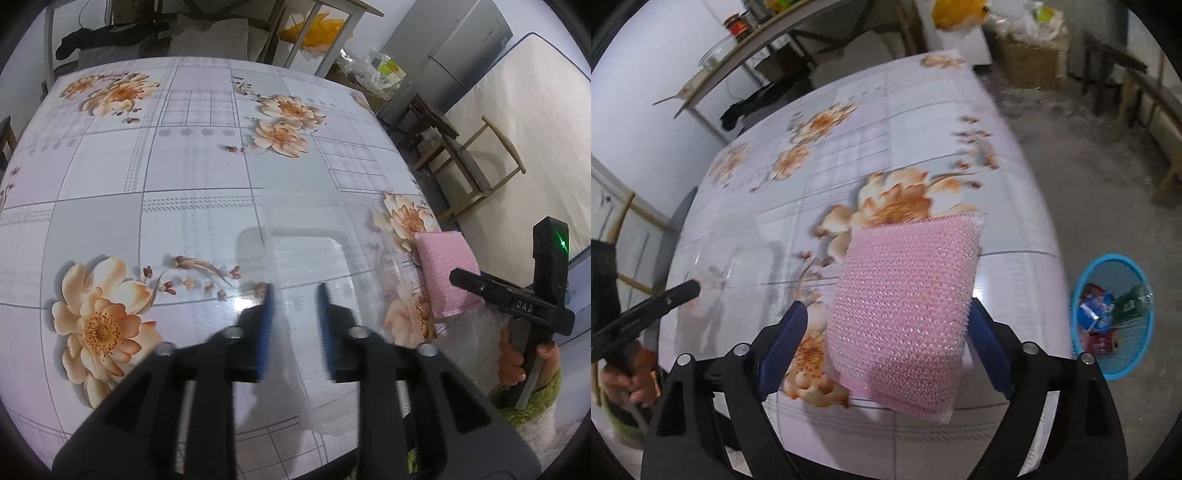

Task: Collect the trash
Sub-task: 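Grasp the clear plastic tray rim with the left tool while the right tool holds the sponge, then lift the clear tray with the left tool while the right tool holds the sponge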

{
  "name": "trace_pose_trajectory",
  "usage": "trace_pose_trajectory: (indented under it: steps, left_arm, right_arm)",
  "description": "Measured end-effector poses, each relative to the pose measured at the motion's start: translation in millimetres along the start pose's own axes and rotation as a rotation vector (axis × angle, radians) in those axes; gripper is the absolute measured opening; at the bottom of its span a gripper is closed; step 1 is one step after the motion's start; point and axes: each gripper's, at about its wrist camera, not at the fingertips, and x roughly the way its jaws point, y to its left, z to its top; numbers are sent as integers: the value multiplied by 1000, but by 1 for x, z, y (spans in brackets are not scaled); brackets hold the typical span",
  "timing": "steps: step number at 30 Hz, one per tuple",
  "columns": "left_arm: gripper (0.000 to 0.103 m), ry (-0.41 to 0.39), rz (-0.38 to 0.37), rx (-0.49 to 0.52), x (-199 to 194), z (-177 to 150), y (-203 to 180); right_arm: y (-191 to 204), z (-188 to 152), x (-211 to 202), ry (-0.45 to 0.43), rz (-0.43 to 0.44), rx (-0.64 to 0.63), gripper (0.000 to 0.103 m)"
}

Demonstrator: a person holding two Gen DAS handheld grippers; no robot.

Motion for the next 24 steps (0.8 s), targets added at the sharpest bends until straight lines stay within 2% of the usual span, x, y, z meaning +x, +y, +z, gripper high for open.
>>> trace_pose_trajectory:
  steps: [1, 4, 7, 10, 12, 17, 20, 22, 24]
  left_arm:
    - [40, -3, 3, 6, -2, -1, -2]
    - [47, -11, 24, 29, -4, -3, -9]
    - [48, -6, 62, 52, 1, -3, -12]
    - [48, 2, 76, 57, 5, -4, -13]
    - [50, 4, 76, 58, 5, -3, -14]
    - [54, 14, 88, 61, 10, -3, -14]
    - [54, 18, 100, 65, 14, -4, -14]
    - [54, 18, 112, 70, 16, -5, -15]
    - [53, 14, 125, 78, 17, -6, -16]
  right_arm:
    - [-1, 0, -2, -11, -9, 9, 86]
    - [-3, 2, -6, -57, -22, 30, 89]
    - [1, -1, -2, -65, -65, 6, 93]
    - [9, -4, 10, -47, -179, -66, 93]
    - [11, -6, 15, -40, -223, -99, 93]
    - [11, -7, 19, -52, -287, -134, 93]
    - [12, -9, 21, -65, -356, -159, 93]
    - [9, -8, 22, -68, -373, -154, 93]
    - [5, -8, 23, -68, -352, -132, 93]
